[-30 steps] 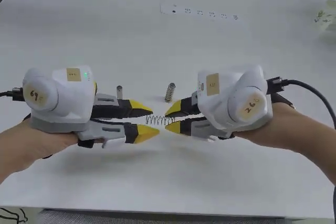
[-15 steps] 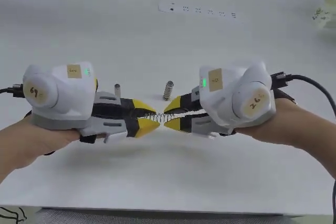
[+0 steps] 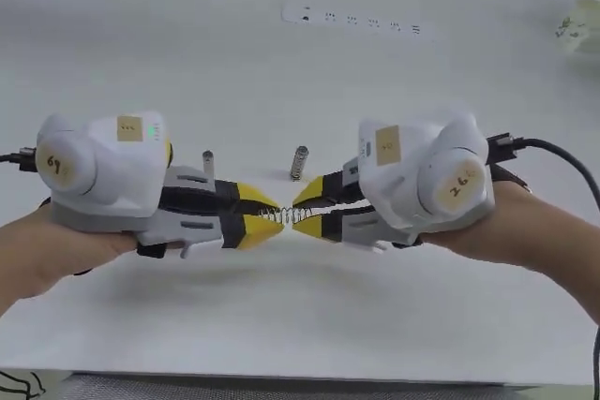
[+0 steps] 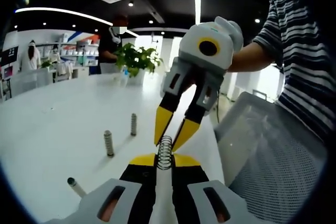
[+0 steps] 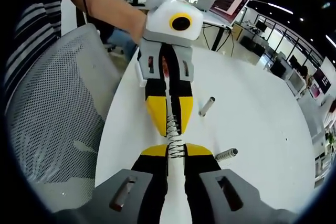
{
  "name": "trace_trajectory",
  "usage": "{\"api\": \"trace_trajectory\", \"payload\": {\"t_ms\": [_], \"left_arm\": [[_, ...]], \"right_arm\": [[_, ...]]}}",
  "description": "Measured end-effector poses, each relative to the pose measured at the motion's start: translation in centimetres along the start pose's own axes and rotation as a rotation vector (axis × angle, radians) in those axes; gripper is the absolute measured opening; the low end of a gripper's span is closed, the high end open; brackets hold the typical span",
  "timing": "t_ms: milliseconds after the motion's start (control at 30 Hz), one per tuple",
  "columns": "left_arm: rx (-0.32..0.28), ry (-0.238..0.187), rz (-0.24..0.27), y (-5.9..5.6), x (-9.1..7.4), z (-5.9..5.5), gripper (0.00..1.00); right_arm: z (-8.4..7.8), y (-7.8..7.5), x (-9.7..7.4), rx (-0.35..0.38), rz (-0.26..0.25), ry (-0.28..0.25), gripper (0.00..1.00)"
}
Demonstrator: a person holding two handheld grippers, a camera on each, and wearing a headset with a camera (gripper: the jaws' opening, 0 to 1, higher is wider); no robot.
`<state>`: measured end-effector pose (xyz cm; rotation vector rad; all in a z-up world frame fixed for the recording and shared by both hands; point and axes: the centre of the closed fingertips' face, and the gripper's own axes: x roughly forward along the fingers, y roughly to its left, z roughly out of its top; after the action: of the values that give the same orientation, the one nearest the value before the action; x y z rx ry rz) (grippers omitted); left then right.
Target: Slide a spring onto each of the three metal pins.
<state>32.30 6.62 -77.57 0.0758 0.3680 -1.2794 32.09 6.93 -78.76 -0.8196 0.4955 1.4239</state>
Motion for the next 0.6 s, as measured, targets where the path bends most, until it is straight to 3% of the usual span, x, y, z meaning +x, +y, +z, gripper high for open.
{"api": "trace_trajectory", "payload": {"t_ms": [133,367,600], "left_arm": [[0.008,0.021,-0.023,-0.3,0.1,-0.3,0.02],[0.002,0.023,-0.029,-0.3,0.1,-0.3,0.02],[0.002,0.036,-0.053,-0.8,0.2,-0.4,0.02]], "right_arm": [[-0.4,0.2,0.0,0.095,0.02,-0.016,0.09],[-1.6,0.8,-0.1,0.064,0.031,0.013,0.11],[-1.3,0.9,0.2,0.051,0.039,0.001,0.09]]}}
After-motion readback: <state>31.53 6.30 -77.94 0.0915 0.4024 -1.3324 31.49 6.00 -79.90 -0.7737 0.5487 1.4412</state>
